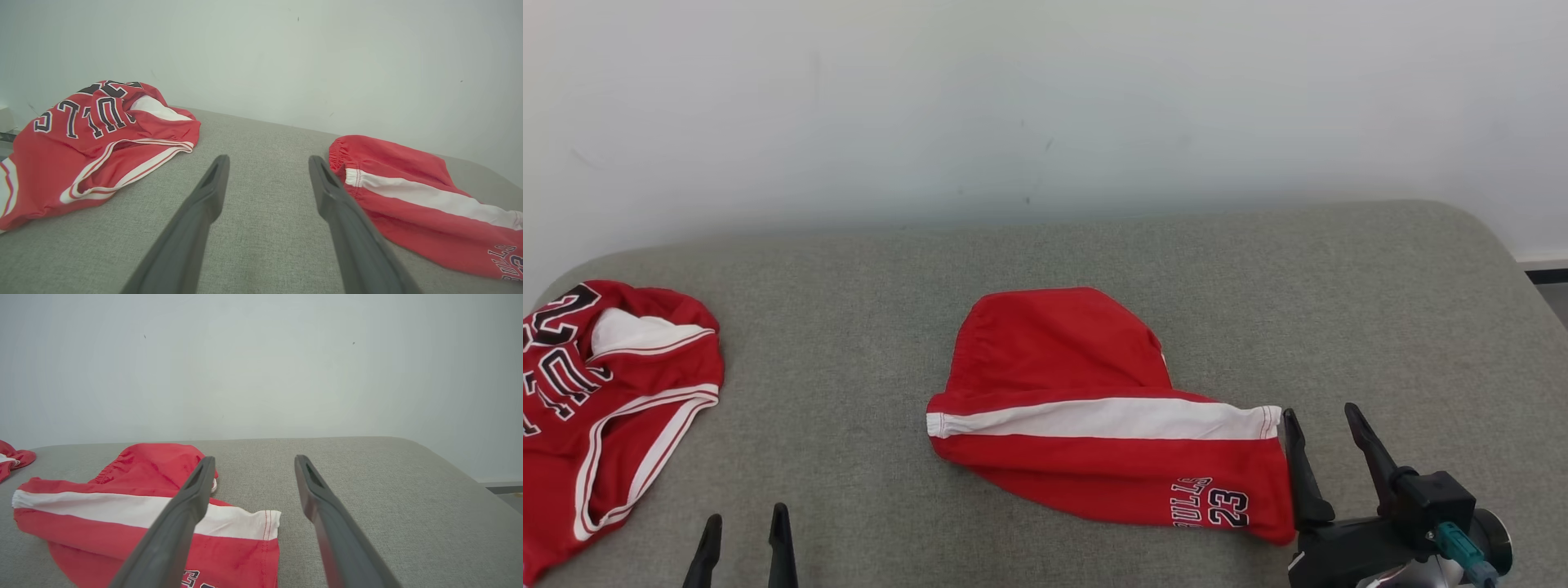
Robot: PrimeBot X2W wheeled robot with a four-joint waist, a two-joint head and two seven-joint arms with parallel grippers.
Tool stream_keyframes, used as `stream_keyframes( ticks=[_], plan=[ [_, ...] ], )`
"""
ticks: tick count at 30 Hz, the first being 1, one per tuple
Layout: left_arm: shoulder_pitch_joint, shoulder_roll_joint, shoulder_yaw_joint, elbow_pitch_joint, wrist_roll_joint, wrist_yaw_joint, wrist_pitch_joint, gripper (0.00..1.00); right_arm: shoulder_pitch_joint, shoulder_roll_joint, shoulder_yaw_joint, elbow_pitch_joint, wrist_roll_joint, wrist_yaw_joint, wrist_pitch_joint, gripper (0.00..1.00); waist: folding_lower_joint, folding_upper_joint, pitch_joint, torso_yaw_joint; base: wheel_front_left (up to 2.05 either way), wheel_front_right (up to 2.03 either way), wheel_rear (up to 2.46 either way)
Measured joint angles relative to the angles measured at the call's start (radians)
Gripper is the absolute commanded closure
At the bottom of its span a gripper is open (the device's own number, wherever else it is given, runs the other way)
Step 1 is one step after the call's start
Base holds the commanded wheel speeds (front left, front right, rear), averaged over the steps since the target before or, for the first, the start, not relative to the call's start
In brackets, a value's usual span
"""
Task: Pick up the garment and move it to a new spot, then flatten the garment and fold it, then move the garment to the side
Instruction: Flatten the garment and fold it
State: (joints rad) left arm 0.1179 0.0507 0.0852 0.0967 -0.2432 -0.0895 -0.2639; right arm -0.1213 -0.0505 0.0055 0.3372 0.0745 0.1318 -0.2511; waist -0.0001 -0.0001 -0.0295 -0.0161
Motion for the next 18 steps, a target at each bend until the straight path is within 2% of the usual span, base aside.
stream_keyframes(
  ticks=[18],
  plan=[
    [-0.004, 0.000, 0.026, 0.013, 0.058, -0.019, 0.000, 0.00, 0.029, 0.000, 0.081, 0.033, 0.049, 0.000, -0.006, 0.00, 0.0000, 0.0000, -0.027, -0.003, 0.00, 0.00, 0.00]
  ],
)
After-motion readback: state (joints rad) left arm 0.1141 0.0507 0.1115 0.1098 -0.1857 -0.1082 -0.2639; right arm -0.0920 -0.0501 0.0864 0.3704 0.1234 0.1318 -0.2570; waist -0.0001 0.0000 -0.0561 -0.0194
